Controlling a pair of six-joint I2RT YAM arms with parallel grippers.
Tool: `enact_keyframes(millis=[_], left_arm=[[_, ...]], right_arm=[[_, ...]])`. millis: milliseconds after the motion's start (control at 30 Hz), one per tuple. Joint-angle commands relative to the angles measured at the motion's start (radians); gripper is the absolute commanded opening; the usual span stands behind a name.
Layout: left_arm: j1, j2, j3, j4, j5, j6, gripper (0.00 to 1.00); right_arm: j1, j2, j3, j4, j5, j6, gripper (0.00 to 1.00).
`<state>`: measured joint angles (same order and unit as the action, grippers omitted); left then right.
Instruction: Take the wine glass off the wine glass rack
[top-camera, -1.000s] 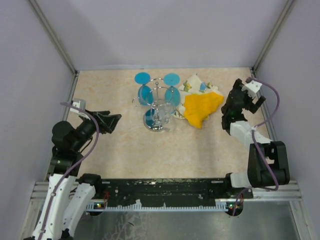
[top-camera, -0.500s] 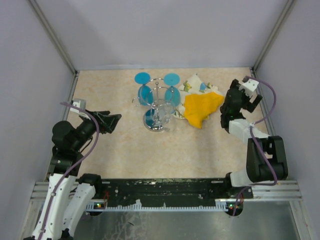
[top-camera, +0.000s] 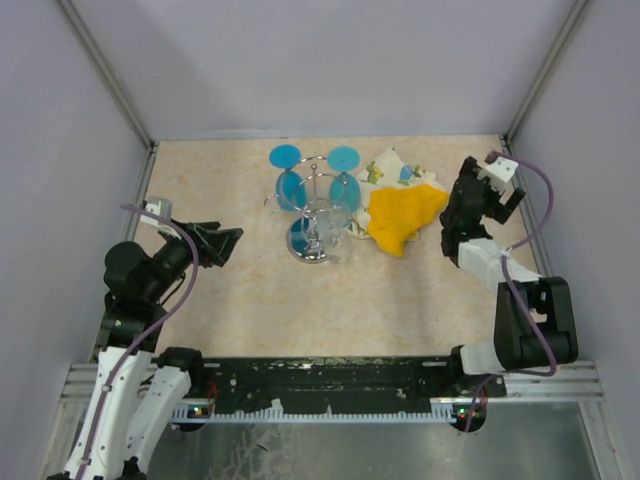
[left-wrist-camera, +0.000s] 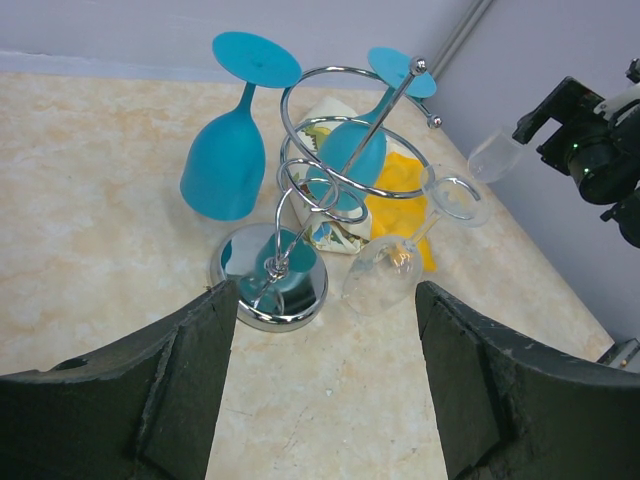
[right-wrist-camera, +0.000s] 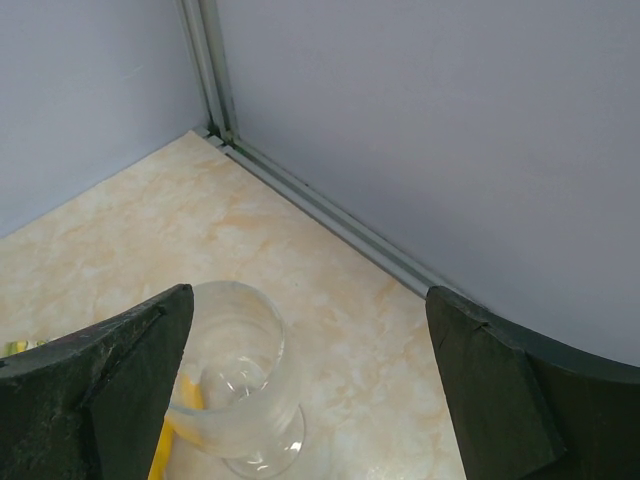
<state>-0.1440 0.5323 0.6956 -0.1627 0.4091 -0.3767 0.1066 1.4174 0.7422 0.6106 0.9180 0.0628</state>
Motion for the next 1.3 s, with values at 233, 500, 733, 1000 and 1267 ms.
enact_keyframes(millis=[233, 500, 733, 1000, 1267], left_arm=[[0.003, -0.013, 0.032, 0.009, 0.066, -0.030, 0.78], [0.001, 0.129, 0.090, -0.036, 0.329, -0.149, 0.78], [-0.037, 0.204, 0.108, -0.010, 0.415, -0.299, 0.79], [-0.270, 0.384, 0.103, 0.136, 0.303, -0.415, 0.64], [-0.349, 0.571, 0.143, 0.260, 0.264, -0.476, 0.59]], right_arm=[[0.044, -0.299, 0.035, -0.215, 0.024, 0.080, 0.99], [0.076, -0.492, 0.189, -0.865, -0.594, 0.364, 0.84], [0.077, -0.573, 0.187, -0.961, -0.900, 0.432, 0.85], [0.077, -0.609, 0.143, -0.935, -1.079, 0.537, 0.76], [0.077, -0.612, 0.108, -0.959, -1.095, 0.537, 0.67]])
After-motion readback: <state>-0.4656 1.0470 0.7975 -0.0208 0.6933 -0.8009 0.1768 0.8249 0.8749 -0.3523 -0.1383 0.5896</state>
